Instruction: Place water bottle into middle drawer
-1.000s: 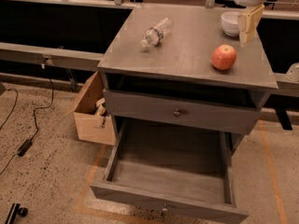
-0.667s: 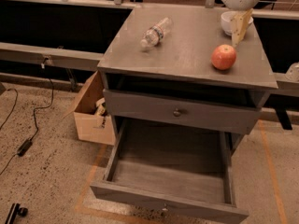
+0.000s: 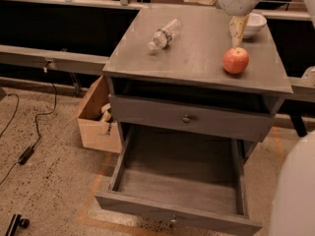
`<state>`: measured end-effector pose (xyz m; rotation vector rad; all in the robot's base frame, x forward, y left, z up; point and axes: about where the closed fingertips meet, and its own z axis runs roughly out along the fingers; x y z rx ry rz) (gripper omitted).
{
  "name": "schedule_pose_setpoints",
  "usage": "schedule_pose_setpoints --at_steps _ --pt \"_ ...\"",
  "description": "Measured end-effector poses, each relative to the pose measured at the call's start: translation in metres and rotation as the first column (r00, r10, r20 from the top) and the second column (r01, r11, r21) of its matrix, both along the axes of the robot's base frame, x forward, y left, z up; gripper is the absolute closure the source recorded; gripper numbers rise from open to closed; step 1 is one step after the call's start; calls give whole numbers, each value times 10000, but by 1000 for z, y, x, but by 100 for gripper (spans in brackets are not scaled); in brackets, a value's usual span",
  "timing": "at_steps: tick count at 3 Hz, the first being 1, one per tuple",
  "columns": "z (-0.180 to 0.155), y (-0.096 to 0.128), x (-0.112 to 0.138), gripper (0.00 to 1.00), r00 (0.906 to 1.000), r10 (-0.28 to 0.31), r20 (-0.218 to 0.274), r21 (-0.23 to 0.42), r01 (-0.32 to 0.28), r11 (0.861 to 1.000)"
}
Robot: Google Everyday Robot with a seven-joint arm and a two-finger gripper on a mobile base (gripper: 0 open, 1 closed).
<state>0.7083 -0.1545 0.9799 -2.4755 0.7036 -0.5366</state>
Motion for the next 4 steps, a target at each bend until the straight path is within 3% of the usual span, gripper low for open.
schedule_pose_setpoints --at_steps 2,3,4 --pt "-14 16 41 0 9974 590 409 -1291 -533 9902" --pt "-20 21 72 0 9977 76 672 -1991 60 9800" --pt "-31 31 113 0 9905 -794 1124 -2850 1087 9523"
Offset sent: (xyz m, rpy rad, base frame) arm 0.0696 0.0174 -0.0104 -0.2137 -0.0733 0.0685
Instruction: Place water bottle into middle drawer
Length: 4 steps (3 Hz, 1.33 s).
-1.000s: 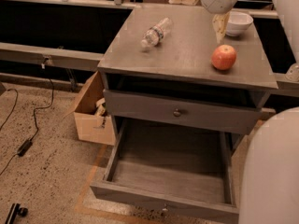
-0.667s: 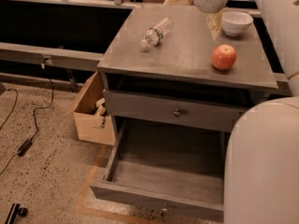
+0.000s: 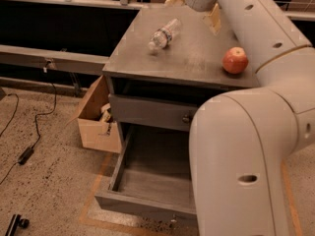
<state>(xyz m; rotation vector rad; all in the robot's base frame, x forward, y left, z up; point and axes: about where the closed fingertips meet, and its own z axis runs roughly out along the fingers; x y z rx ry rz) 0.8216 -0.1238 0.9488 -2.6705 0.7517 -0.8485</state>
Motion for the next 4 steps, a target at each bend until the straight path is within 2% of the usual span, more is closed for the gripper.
schedule_pose_setpoints --at_steps 1,2,4 --pt "-11 8 21 0 9993 -364 125 -573 370 9977" --pt "-28 19 31 0 9993 -374 -84 -1244 361 9916" --pt "-52 38 47 0 9992 -236 -320 -2450 150 9694"
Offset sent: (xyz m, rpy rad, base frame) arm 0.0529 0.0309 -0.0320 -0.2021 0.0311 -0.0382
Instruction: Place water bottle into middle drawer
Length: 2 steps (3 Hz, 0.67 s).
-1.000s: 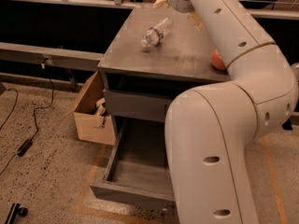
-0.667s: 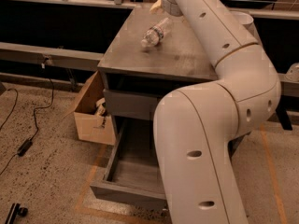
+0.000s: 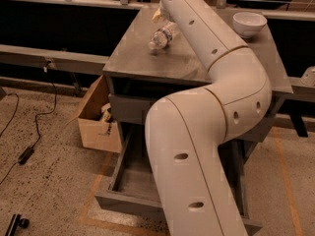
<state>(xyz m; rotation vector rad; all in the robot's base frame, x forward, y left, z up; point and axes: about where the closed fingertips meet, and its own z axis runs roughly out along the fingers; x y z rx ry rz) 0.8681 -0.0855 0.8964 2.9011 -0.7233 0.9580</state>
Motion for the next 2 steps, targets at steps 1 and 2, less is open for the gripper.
schedule_pose_setpoints --at_steps 1,2 --pt "-13 9 3 0 9996 98 -260 -197 -103 9998" --pt "-24 11 8 0 9993 -42 -377 -385 27 9993"
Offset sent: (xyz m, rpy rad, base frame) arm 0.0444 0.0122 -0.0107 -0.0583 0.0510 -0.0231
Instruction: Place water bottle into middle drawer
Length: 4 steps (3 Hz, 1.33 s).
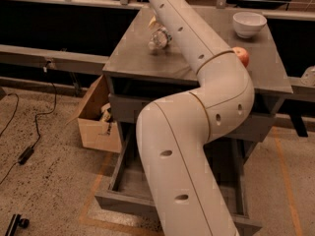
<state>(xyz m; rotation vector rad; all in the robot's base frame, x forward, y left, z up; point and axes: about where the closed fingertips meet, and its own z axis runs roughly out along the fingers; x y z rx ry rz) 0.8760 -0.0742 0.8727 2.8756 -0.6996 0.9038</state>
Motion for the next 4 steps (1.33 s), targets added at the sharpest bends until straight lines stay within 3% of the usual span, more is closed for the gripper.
schedule_pose_setpoints --at_steps 1,2,4 --pt "-5 3 3 18 10000 -79 -53 -15 79 10000" --pt "-12 9 3 42 9998 17 -195 -49 -18 10000" --pt "-17 -3 -8 88 9980 -191 -602 418 217 9989"
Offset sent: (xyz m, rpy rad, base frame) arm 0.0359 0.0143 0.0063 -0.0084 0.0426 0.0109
